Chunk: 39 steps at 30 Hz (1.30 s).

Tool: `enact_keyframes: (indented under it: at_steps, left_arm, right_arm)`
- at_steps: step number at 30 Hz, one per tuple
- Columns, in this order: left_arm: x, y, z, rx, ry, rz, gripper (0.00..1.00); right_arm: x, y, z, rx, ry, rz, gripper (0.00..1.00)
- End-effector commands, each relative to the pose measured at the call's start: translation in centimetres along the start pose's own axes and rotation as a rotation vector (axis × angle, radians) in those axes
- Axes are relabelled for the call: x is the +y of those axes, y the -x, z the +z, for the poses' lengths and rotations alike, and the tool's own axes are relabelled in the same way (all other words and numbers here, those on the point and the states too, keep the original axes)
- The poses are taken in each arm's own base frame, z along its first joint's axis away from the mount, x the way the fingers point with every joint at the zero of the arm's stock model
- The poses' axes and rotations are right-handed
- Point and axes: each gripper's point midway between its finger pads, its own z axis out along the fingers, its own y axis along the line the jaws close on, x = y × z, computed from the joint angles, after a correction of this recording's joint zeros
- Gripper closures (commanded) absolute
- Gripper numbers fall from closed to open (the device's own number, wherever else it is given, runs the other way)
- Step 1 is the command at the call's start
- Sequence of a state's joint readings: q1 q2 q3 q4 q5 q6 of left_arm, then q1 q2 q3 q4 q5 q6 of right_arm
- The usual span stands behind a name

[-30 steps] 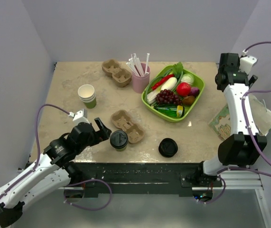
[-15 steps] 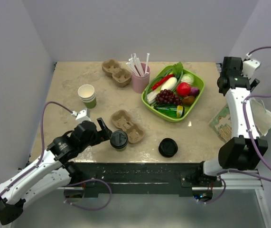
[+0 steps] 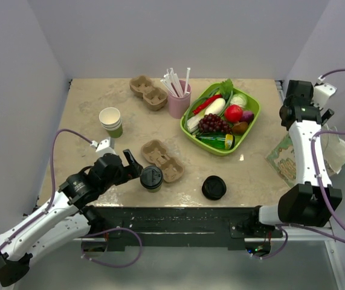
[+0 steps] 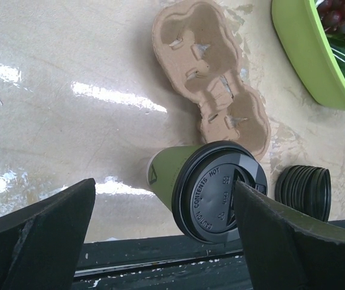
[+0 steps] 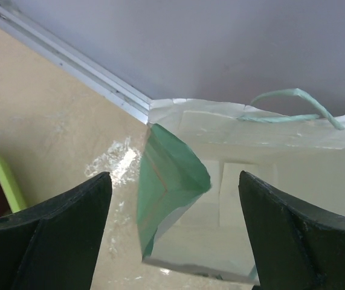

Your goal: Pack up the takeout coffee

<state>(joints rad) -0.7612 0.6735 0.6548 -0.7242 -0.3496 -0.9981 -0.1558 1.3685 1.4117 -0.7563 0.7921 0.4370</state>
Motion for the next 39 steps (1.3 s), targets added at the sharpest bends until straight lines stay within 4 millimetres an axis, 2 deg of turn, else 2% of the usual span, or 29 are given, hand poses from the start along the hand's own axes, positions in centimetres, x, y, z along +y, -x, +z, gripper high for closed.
enact_keyframes:
  at_steps: [1,3,4,5,10,11,13,14,16,19,22,24,25,27,28,30,31,32,33,34,35,36,37,38,39]
  left_arm:
    - [-1.2,1.8,-1.0,-0.049,-0.043,0.005,0.0]
    - [-1.2,1.8,-1.1,-0.051,-0.043,-0.004,0.0]
    - [-1.2,1.8,-1.1,-0.051,-0.043,-0.004,0.0]
    - [-1.3,1.8,-1.1,-0.053,-0.047,-0.007,0.0]
    - [-1.1,1.8,-1.2,-0.056,-0.045,-0.012,0.0]
    - [-1.1,1.9,-1.3,-0.058,-0.043,-0.013,0.0]
    - [-0.9,2.0,-1.5,-0.063,-0.037,-0.013,0.0]
    - [-0.9,2.1,-1.5,-0.065,-0.035,-0.014,0.0]
    - [-0.8,2.4,-1.8,-0.075,-0.032,-0.017,0.0]
    - [-0.7,2.8,-2.2,-0.089,-0.031,-0.022,0.0]
    - [-0.5,3.1,-2.7,-0.099,-0.026,-0.019,0.0]
    - [-0.7,3.6,-3.2,-0.109,-0.029,-0.02,0.0]
    - [-0.6,3.7,-3.4,-0.11,-0.026,-0.017,0.0]
    - [-0.7,4.4,-4.0,-0.135,-0.028,-0.019,0.0]
    - [-0.4,4.7,-4.2,-0.144,-0.018,-0.017,0.0]
    - [-0.6,6.4,-5.3,-0.196,-0.008,-0.029,0.0]
    - [-0.4,6.7,-5.7,-0.202,0.005,-0.022,0.0]
    - [-0.5,7.1,-6.1,-0.212,0.007,-0.02,0.0]
    - [-0.8,7.9,-6.8,-0.231,0.003,-0.028,0.0]
    - [-0.7,8.1,-7.0,-0.233,0.012,-0.023,0.0]
    - [-0.7,8.3,-7.1,-0.236,0.016,-0.027,0.0]
    - [-0.9,8.6,-7.3,-0.248,0.013,-0.032,0.0]
    - [-1.1,8.8,-7.3,-0.252,0.004,-0.032,0.0]
    - [-1.4,9.1,-7.5,-0.254,0.001,-0.03,0.0]
    - [-1.6,9.2,-7.7,-0.253,-0.004,-0.031,0.0]
  right_arm:
    - [-0.2,-1.1,0.8,0.042,-0.01,0.004,0.15]
    - [0.1,-1.4,0.8,0.053,0.005,0.002,0.2]
    - [0.4,-1.4,0.7,0.053,0.029,0.005,0.28]
    - [1.2,-1.6,0.5,0.066,0.079,0.009,0.32]
    - [1.7,-0.6,-0.5,0.039,0.145,0.044,0.48]
    - [1.8,-0.6,-0.7,0.042,0.161,0.049,0.56]
    - [1.8,-0.9,-0.7,0.043,0.167,0.047,0.66]
    - [1.8,-1.0,-0.7,0.044,0.173,0.041,0.81]
    - [1.9,-1.4,-1.0,0.047,0.195,0.029,0.99]
    - [1.5,-0.9,-1.5,0.027,0.208,0.018,1.0]
    - [1.0,1.5,-3.5,-0.037,0.272,0.013,1.0]
    - [0.4,4.5,-6.0,-0.124,0.341,0.039,1.0]
    - [1.1,5.3,-7.4,-0.144,0.43,0.042,1.0]
    - [1.9,8.0,-11.7,-0.245,0.628,0.041,1.0]
    - [4.3,7.9,-14.8,-0.253,0.846,0.002,1.0]
    - [5.4,8.6,-18.5,-0.311,1.022,-0.034,1.0]
    - [6.1,8.6,-20.1,-0.323,1.098,-0.055,1.0]
    - [7.2,8.4,-22.5,-0.339,1.188,-0.08,1.0]
    - [7.7,9.1,-24.1,-0.389,1.22,-0.111,1.0]
    - [8.4,8.9,-25.7,-0.404,1.253,-0.137,1.0]
    - [9.7,8.0,-28.9,-0.416,1.334,-0.177,1.0]
    - [10.3,8.2,-31.1,-0.456,1.392,-0.218,1.0]
    - [12.1,7.1,-32.4,-0.441,1.447,-0.265,1.0]
    - [13.5,5.5,-35.2,-0.427,1.54,-0.311,1.0]
    - [14.1,6.0,-36.9,-0.454,1.571,-0.314,1.0]
